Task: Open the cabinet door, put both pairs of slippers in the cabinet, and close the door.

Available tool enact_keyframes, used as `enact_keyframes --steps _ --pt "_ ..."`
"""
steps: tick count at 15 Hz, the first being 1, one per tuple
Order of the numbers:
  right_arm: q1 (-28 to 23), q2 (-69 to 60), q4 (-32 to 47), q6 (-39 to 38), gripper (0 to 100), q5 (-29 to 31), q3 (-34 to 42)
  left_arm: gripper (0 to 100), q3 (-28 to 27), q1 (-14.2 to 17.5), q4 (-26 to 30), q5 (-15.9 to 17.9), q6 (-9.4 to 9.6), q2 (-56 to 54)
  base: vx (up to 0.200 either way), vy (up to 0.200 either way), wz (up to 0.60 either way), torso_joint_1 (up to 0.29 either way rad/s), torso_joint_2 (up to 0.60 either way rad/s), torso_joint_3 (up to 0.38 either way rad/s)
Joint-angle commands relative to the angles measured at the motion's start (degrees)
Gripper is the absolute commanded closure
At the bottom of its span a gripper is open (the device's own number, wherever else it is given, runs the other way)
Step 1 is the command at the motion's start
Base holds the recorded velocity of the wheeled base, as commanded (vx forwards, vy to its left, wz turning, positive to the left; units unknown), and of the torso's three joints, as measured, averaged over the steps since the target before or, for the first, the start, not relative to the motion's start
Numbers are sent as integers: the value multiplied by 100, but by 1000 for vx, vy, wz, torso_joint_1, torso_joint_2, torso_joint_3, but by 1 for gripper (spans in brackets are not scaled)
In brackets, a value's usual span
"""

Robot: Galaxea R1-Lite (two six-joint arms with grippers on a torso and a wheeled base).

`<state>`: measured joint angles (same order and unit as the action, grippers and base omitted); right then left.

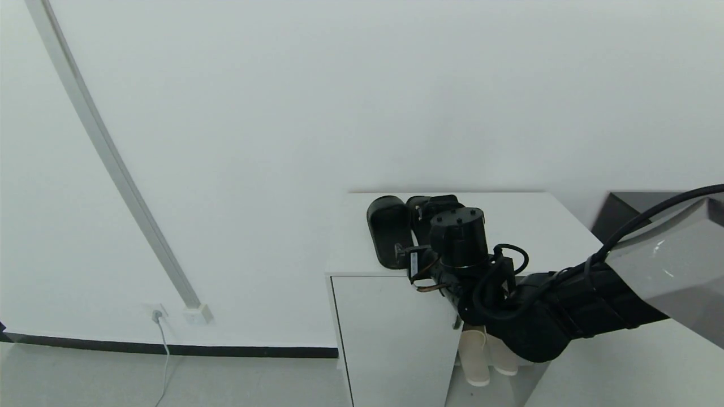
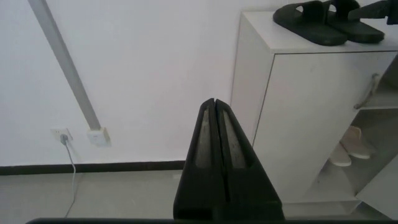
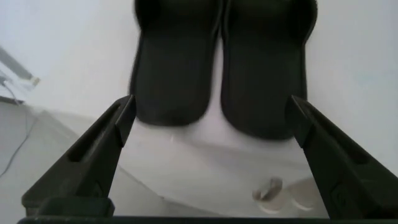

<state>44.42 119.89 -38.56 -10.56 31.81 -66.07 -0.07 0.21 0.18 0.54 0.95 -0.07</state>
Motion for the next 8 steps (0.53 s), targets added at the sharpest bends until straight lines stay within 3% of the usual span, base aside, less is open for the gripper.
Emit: enact_keyframes --steps 1,2,8 --pt "-30 298 -117 10 0 1 -108 100 -1 -3 -1 -1 2 7 200 0 0 12 2 7" --pt "-39 324 -117 10 0 1 -125 100 -1 -3 -1 -1 2 7 200 0 0 2 7 7" --pt "-197 887 -213 19 0 -52 -688 100 -1 -3 -1 -1 -7 7 0 0 0 0 0 0"
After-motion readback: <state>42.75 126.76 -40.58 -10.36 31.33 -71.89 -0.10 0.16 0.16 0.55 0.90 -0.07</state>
